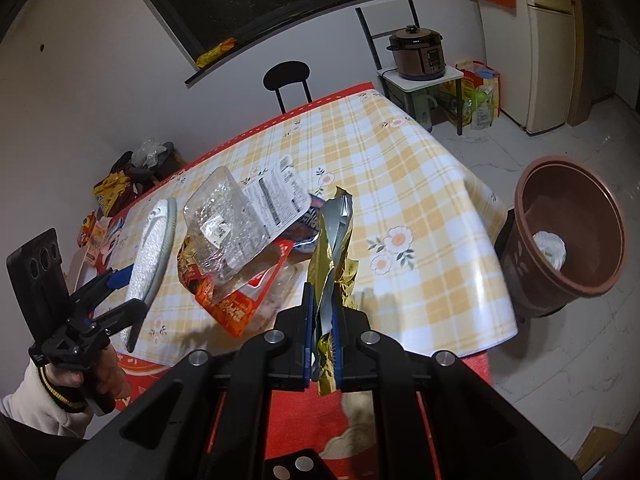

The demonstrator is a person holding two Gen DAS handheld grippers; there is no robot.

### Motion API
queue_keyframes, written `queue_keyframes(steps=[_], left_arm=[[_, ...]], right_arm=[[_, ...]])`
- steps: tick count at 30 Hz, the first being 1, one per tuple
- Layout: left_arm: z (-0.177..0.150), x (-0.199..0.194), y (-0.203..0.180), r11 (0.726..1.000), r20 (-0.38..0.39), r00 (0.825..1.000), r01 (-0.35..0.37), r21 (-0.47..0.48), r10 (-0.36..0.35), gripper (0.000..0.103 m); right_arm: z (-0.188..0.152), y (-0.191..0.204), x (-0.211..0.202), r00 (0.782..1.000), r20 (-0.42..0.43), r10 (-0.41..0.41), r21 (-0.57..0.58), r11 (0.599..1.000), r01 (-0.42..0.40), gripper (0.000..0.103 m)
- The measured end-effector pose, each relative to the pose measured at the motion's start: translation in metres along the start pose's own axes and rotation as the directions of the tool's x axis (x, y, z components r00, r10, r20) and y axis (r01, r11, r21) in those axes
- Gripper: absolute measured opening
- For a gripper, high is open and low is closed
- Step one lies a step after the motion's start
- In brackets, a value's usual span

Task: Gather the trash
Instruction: 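Release the gold foil from the right tool into the bin while the left holds the sponge, then drop the white sponge from the left tool into the brown bin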

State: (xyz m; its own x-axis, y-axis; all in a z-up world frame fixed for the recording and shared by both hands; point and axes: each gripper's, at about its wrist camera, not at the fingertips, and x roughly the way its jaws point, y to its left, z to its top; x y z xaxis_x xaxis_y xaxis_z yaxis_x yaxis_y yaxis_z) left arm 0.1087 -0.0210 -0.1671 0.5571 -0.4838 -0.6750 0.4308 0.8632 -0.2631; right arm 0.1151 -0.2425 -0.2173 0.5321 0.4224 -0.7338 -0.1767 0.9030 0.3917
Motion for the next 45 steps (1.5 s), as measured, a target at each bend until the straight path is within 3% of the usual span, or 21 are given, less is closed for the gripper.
queue_keyframes(steps=[11,19,24,26,29,32,39,45], left_arm=[[0.034,0.025,-0.045,0.998,0.024,0.998,-0.049,-0.04,0.05,0.092],[0.063,0.054,-0.075,0.998,0.046,0.998,-0.048,-0.047,0.05,0.092],[0.076,0.071,-0.09,0.997,0.059,0.998,-0.03,-0.066,0.034,0.092],[0.082,0.08,-0.097,0.997,0.06,0.998,-0.016,-0.079,0.02,0.092],[0.091,0.094,-0.108,0.998,0.054,0.999,-0.002,-0.068,0.005,0.092],[0.102,0.113,-0.124,0.999,0.038,0.999,0.017,-0.034,-0.015,0.092],[0.131,0.168,-0.171,0.995,-0.009,0.997,0.08,0.06,-0.08,0.092],[0.15,0.227,-0.216,0.983,-0.073,0.989,0.134,0.125,-0.126,0.092]], right_arm=[[0.035,-0.075,-0.014,0.999,0.037,0.007,-0.001,1.0,-0.007,0.009],[0.077,-0.176,-0.038,0.984,0.102,-0.148,0.029,0.989,0.146,0.009],[0.096,-0.236,-0.026,0.966,0.074,-0.247,0.042,0.969,0.245,0.01],[0.098,-0.255,-0.016,0.96,0.051,-0.275,0.049,0.961,0.273,0.014],[0.1,-0.288,-0.002,0.956,0.017,-0.294,0.117,0.95,0.29,0.044],[0.096,-0.298,-0.007,0.956,0.028,-0.292,0.151,0.947,0.285,0.051],[0.079,-0.304,-0.058,0.952,0.109,-0.287,0.173,0.948,0.266,0.084],[0.059,-0.315,-0.105,0.941,0.175,-0.288,0.233,0.941,0.244,0.089]])
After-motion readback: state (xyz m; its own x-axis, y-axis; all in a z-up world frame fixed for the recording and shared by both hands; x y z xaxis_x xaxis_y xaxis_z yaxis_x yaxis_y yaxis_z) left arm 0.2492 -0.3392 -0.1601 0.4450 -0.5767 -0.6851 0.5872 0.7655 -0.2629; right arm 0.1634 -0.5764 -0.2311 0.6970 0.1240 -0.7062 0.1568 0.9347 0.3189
